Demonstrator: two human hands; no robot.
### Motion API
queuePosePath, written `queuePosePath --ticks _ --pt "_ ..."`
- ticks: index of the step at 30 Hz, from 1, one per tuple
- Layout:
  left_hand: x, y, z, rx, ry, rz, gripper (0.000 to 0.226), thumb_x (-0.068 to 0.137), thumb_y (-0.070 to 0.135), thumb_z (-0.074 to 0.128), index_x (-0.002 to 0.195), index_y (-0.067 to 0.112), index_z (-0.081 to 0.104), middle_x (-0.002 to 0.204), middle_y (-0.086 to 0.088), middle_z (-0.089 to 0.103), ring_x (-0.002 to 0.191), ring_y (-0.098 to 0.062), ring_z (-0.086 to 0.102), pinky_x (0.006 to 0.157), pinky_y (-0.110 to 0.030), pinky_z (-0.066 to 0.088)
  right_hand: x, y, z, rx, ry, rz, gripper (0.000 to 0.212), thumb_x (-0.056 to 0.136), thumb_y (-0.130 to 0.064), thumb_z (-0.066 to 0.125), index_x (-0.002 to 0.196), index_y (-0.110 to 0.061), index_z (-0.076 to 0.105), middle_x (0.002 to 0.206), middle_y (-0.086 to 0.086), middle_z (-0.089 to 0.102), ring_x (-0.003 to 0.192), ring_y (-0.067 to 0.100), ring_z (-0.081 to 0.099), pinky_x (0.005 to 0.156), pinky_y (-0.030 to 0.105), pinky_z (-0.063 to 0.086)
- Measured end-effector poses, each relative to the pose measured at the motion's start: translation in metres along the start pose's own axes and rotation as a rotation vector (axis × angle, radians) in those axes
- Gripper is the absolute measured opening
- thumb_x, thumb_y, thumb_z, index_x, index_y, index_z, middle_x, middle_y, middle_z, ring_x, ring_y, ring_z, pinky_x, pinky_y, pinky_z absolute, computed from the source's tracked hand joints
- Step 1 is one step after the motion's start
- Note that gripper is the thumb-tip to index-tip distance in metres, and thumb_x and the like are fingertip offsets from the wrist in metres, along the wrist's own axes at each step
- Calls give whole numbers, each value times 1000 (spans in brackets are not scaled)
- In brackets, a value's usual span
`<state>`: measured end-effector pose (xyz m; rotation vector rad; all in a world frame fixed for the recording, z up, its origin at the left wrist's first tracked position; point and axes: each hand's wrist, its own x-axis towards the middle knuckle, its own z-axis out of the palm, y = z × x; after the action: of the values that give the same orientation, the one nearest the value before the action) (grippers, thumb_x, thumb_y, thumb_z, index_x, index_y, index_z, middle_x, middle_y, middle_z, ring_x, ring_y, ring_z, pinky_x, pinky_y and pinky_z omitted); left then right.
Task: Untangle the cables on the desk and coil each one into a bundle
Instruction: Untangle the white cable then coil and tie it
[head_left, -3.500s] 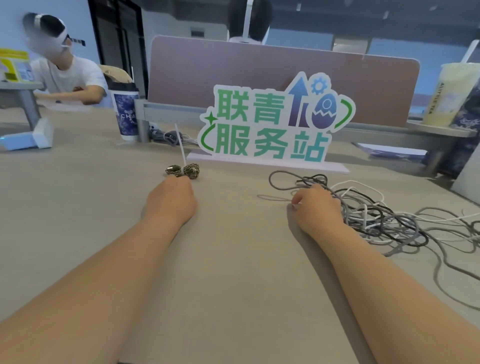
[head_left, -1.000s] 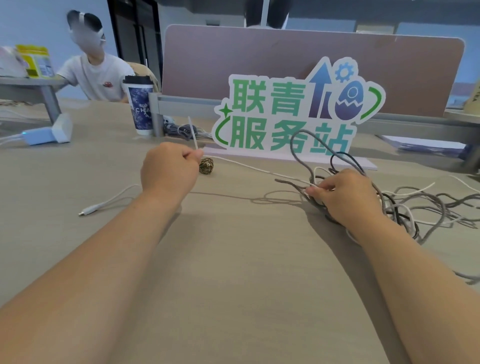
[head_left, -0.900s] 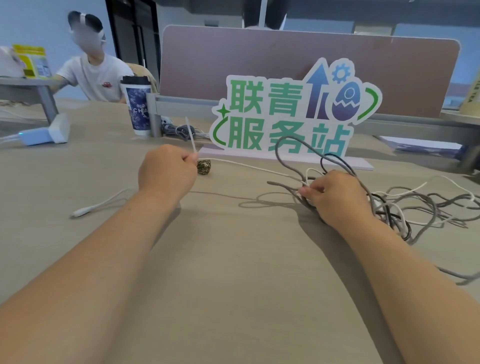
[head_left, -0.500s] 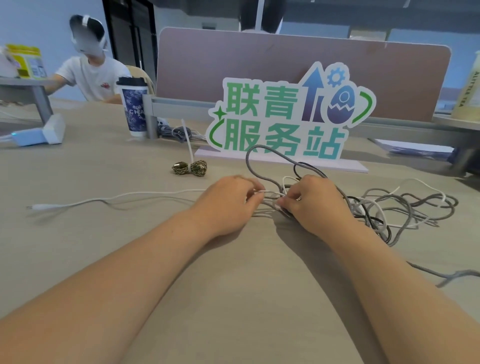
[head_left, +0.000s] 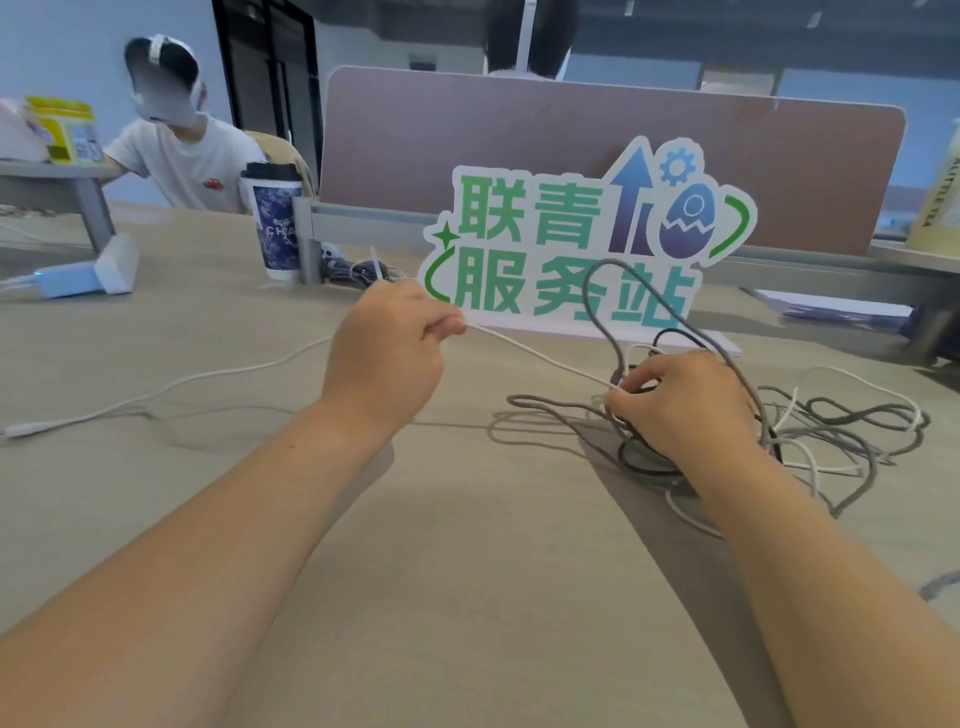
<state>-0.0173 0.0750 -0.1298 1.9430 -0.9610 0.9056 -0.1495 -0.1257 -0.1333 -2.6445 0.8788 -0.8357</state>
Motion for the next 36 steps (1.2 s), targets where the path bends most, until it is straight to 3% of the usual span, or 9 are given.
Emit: queuePosePath --ticks 6,11,15,17,21,24,29,33,36 --pt "4 -17 -5 138 61 -153 16 89 15 60 91 14 76 83 -10 67 81 -32 55 68 -32 38 4 10 0 -77 82 148 24 64 -56 65 66 -32 64 86 0 66 85 25 59 95 58 43" --pt "-5 -7 1 279 -235 -295 23 96 31 48 91 23 69 79 3 60 87 -26 53 75 -33 30 3 8 7 -297 -97 63 34 82 -57 56 90 -28 74 109 8 62 109 32 52 110 54 25" --pt "-20 21 5 181 -412 -202 36 93 52 42 117 30 59 105 10 64 105 -15 48 99 -37 29 0 -3 8 -224 -136 -9 31 83 -48 61 97 -23 74 113 8 58 110 31 49 102 46 39" --pt "-23 34 14 134 -520 -103 37 93 52 44 118 30 59 105 10 63 103 -13 52 96 -34 37 -4 -10 9 -238 -149 -66 30 82 -41 65 101 -20 71 116 8 54 111 29 47 96 40 42" --pt "-27 37 30 22 -716 2 29 94 43 47 78 25 64 82 6 65 82 -16 58 77 -32 47 -11 -20 13 -116 -143 -216 10 78 -21 67 82 -28 62 108 0 56 108 25 48 93 36 38" --pt "-27 34 29 -67 -682 -55 30 95 38 48 76 21 64 78 7 62 76 -12 56 73 -26 43 -14 -23 17 8 -168 -292 17 78 -21 67 71 -31 55 94 -6 60 98 21 53 88 37 43" --pt "-22 28 26 -53 -570 -132 28 94 39 50 78 25 68 76 9 60 73 -8 55 69 -22 37 -18 -26 18 186 -117 -207 22 76 -31 70 88 -24 53 95 -7 51 94 14 46 79 29 39" --pt "-22 27 25 -52 -579 -144 28 95 38 50 77 25 67 74 10 57 70 -7 52 68 -22 33 -19 -32 5 136 -22 -160 15 81 -34 63 71 -23 63 76 -7 55 79 16 52 73 31 41" --pt "-22 28 23 -66 -575 -121 28 95 37 50 82 23 70 77 10 58 73 -7 51 67 -21 32 -23 -36 -2 268 -143 -200 20 86 -30 58 72 -23 70 62 -7 60 62 8 54 58 25 38"
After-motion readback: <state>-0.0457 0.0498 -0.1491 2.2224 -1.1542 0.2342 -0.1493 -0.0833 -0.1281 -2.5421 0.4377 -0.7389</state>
